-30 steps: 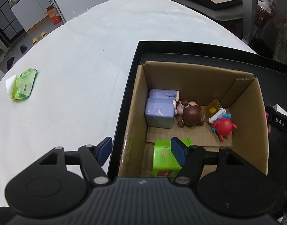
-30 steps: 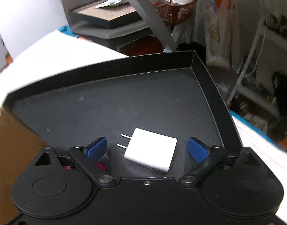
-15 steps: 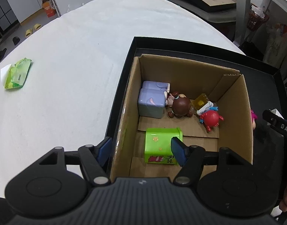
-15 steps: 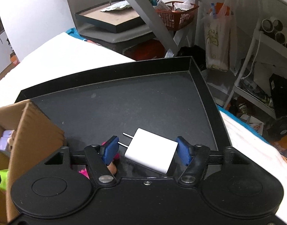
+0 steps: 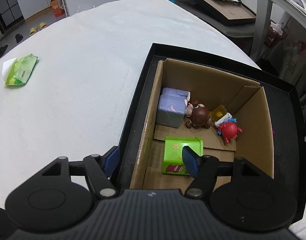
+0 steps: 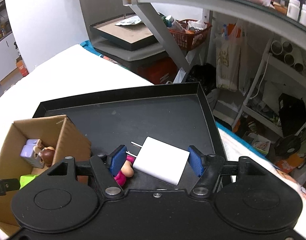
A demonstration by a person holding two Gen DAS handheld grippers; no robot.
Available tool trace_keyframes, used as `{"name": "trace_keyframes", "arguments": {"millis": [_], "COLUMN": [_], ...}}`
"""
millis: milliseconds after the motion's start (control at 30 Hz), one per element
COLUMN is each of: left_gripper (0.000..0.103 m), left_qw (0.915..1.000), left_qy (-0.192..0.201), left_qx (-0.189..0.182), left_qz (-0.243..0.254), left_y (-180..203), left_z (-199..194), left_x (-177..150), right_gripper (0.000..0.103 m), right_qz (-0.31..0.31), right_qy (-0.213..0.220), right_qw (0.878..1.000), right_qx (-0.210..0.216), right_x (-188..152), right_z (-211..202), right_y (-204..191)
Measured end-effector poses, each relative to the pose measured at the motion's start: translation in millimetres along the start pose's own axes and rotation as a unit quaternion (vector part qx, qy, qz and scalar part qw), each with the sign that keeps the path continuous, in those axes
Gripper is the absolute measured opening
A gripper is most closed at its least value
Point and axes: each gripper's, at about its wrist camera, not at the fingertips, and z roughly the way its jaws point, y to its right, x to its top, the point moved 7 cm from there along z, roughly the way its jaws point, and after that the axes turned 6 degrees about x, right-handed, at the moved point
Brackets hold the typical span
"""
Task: Organize rigid objects
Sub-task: 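Carry the white charger plug into the box and open the right gripper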
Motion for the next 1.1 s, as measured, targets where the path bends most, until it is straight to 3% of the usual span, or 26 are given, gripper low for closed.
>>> {"name": "trace_keyframes", "arguments": {"millis": [467, 900, 1100], "left_gripper": [0.067, 0.061, 0.038], "left_qw": [0.9978, 0.9938, 0.9903], "left_qy": [0.042, 0.033, 0.029], "left_qx": [-0.051, -0.099, -0.129], "left_qz": [-0.006, -0.040, -0.044], "left_y": [-1, -22, -23], "left_z": [-1, 20, 24], "left_x": [8, 0, 0], "right_gripper": [0.065, 0.065, 0.065], "right_qz": [-0.042, -0.069, -0.086], "right_qy": [0.013, 0.005, -0.005], "right_qw": [0.999, 0.998, 0.996], "right_qx": [-0.011, 0.001, 0.008], "right_x": [9, 11, 9], "right_z": [-31, -29, -20], "right_y": [-44, -91, -113]}}
